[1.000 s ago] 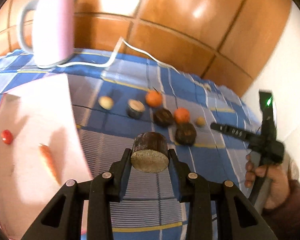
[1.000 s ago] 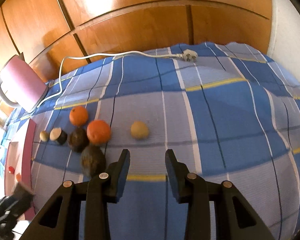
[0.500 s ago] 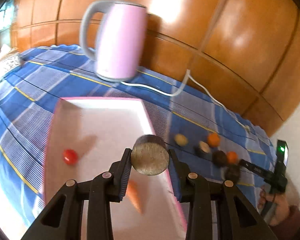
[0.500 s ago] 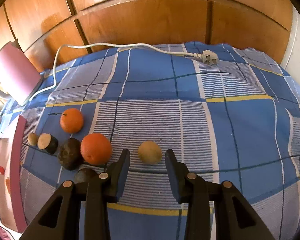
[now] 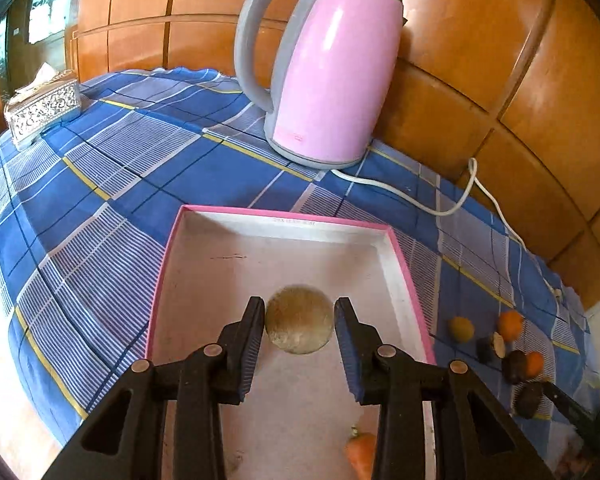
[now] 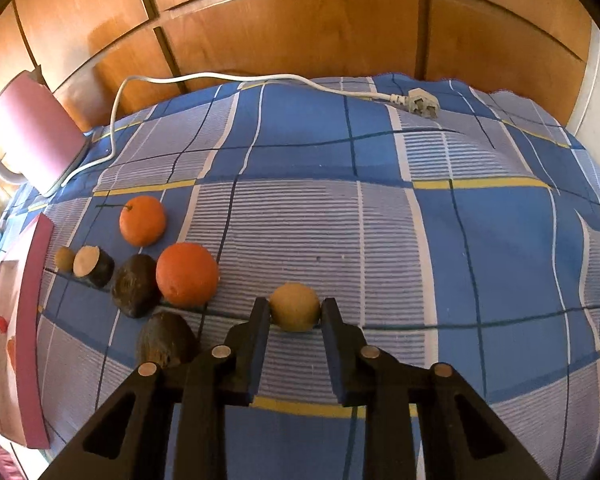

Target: Organize fruits

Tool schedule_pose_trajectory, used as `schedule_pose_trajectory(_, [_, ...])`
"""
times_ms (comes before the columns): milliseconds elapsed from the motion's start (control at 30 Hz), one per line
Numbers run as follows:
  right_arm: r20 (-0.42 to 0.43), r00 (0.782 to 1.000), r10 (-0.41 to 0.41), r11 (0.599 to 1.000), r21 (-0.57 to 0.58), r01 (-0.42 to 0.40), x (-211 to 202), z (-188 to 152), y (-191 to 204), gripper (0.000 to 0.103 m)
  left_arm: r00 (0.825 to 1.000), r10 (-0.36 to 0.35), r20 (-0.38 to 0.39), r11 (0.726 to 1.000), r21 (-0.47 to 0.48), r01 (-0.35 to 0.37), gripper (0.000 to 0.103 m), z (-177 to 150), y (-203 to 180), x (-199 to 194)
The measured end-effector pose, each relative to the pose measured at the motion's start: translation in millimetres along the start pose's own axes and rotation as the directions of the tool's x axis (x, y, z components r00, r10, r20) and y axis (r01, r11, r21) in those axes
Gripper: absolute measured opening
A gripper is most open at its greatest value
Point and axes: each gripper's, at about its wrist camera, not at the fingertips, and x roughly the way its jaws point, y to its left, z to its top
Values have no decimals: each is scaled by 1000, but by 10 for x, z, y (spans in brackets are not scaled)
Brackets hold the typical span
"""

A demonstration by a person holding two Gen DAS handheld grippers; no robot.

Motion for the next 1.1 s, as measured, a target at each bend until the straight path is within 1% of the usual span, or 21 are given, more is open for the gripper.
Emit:
schedule_pose_trajectory(67, [1, 1000, -4, 1000, 6, 4, -27, -39, -14, 26, 1000, 9, 8, 1000, -2, -9, 48, -4, -1, -14])
schedule_pose_trajectory(167, [2, 1000, -9, 1000, 6, 9, -57, -84, -28, 26, 1000, 13, 21, 1000, -14, -13, 57, -55, 4, -105])
schedule_pose_trajectory(233, [4, 1000, -13, 1000, 4, 13, -78, -111, -33, 26, 998, 45, 34, 999, -13, -45, 64, -114, -5, -188])
schedule_pose_trajectory(267, [5, 1000, -12, 1000, 5, 12, -86, -123, -36, 26, 997, 56, 44, 998, -10, -56, 66, -150, -17, -240])
schedule_pose_trajectory(333, [5, 1000, -11, 1000, 6, 11, -98, -137, -37, 26, 996, 62, 61, 998, -7, -62, 76, -207, -35, -328])
schedule_pose_trajectory(367, [6, 1000, -10, 1000, 7, 10, -111, -157, -40, 26, 993, 88, 79, 996, -6, -88, 81, -250, -59, -388])
schedule_pose_trajectory(467, [9, 1000, -8, 1000, 11, 8, -157, -220, -48, 26, 986, 115, 119, 993, 9, -117, 87, -348, -125, -523])
schedule_pose_trajectory(533, [10, 1000, -5, 1000, 21, 5, -185, -264, -62, 26, 982, 133, 136, 990, 24, -137, 93, -427, -187, -608])
schedule_pose_trajectory(633, [8, 1000, 5, 999, 33, -5, -223, -346, -91, 26, 980, 134, 145, 990, 31, -140, 95, -527, -234, -699])
schedule_pose_trajectory(800, [6, 1000, 16, 999, 30, -17, -285, -467, -89, 26, 985, 127, 118, 991, 30, -132, 96, -706, -271, -769])
schedule_pose_trajectory(900, [2, 1000, 24, 999, 23, -24, -305, -542, -66, 22, 986, 128, 106, 990, 49, -133, 96, -803, -304, -786])
schedule_pose_trajectory(1067, [2, 999, 35, 999, 5, -35, -334, -647, -8, 22, 987, 123, 98, 988, 76, -131, 96, -899, -352, -808])
schedule_pose_trajectory(1100, [3, 999, 34, 999, 0, -34, -340, -658, 2, 18, 988, 121, 99, 989, 78, -129, 96, -909, -353, -815])
